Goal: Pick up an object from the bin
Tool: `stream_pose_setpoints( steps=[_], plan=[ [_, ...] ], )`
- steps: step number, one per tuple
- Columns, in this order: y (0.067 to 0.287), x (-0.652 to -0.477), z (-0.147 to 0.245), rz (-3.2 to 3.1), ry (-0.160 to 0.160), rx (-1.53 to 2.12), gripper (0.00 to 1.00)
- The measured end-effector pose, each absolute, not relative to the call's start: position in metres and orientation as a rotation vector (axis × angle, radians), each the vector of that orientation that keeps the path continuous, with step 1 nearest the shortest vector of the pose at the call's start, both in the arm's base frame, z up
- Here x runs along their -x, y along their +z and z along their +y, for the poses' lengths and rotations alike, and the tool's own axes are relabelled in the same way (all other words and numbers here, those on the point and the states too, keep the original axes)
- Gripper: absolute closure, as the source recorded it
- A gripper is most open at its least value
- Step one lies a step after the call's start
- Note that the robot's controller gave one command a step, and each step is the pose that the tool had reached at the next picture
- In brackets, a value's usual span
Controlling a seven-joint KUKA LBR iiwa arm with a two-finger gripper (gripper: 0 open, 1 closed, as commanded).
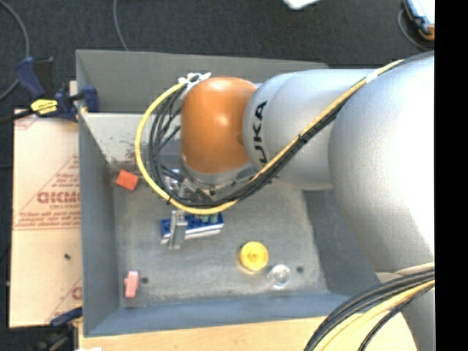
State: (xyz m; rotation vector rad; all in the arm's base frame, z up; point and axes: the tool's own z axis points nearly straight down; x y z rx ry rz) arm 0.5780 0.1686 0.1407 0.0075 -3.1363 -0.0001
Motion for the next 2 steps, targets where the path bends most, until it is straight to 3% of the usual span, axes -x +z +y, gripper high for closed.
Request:
stream_pose_setpoints(
  steps=[1, 2],
  plan=[
    [0.146, -0.580, 0.168, -3.144, -0.002, 0.000, 0.00],
    [0.078, -0.608, 0.118, -3.136, 0.000, -0.186, 0.00]
  ],
)
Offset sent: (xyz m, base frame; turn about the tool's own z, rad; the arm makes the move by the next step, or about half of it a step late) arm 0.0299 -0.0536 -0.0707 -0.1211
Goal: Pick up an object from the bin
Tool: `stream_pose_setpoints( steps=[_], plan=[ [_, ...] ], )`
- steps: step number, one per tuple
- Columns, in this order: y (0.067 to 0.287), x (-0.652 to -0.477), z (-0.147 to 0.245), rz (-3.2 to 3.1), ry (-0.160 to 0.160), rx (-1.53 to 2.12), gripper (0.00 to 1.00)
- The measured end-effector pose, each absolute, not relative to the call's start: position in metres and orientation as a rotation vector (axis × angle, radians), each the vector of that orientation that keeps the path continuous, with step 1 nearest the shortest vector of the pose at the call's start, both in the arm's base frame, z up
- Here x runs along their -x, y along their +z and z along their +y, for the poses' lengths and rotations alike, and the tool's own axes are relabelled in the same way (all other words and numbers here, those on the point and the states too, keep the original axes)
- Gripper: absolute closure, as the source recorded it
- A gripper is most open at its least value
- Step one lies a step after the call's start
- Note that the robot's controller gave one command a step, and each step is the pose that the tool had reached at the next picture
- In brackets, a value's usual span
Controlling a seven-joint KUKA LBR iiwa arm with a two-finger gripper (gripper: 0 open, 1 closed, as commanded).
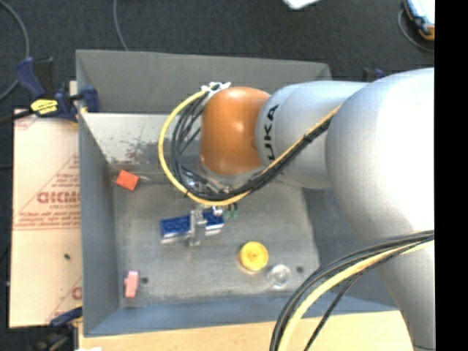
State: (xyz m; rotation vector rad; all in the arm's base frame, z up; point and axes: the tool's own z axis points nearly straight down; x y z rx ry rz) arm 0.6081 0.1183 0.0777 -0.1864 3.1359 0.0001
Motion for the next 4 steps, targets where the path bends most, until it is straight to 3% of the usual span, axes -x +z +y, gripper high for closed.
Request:
stream_pose_setpoints(
  steps=[1, 3, 4],
  plan=[
    [0.084, -0.600, 0.109, 3.144, 0.002, 0.023, 1.00],
    [0.087, -0.599, 0.109, 3.144, 0.002, 0.007, 1.00],
    [0.228, -0.590, 0.109, 3.140, 0.002, 0.045, 1.00]
  ],
)
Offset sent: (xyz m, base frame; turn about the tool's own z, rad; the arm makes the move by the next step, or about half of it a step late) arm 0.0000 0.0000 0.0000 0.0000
